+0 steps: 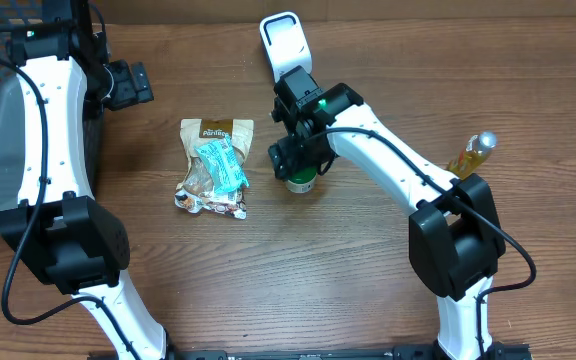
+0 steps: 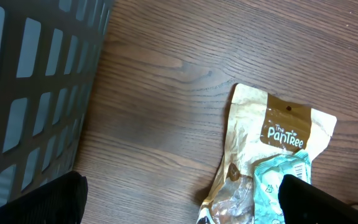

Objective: Scan the item barcode
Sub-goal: 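Close the right gripper on the jar lid and adjust grip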

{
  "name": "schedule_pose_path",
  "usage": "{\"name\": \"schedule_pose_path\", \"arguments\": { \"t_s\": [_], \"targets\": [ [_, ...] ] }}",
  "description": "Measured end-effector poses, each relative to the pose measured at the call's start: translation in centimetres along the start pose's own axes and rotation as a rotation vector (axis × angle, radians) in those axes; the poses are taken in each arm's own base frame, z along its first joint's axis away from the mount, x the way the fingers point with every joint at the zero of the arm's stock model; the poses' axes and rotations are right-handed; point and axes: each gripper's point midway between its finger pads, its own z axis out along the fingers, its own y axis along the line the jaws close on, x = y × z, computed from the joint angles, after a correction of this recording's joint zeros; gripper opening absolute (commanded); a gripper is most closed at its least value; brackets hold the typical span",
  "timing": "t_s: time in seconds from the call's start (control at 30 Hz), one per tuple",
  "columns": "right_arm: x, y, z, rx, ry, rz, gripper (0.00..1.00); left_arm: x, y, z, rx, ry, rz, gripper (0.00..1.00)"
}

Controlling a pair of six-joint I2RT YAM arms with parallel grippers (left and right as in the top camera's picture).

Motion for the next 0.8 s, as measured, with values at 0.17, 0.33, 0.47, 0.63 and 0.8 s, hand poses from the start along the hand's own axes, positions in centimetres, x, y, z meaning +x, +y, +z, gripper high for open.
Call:
{"name": "schedule_pose_path", "arguments": {
  "t_s": [0.17,0.33,0.47,0.63,0.8],
  "targets": [
    [0.2,-0.9,0.2,0.050,0.004,-0.010,0.68,0.0,0.0,0.0,0.000,0.000,0.000,1.00],
    [0.3,-1.1,0.4,0.063,0.007,-0.004,0.62,0.0,0.0,0.0,0.000,0.000,0.000,1.00],
    [0.3,-1.2,0.4,0.067,0.004,0.031,0.58,0.0,0.0,0.0,0.000,0.000,0.000,1.00],
    [0.4,-1.4,0.3,0.079,0.002,0.154,0.57,0.0,0.0,0.0,0.000,0.000,0.000,1.00],
    [1.3,-1.8,0.2,0.094,0.030,0.322,0.58,0.0,0.0,0.0,0.000,0.000,0.000,1.00]
  ]
}}
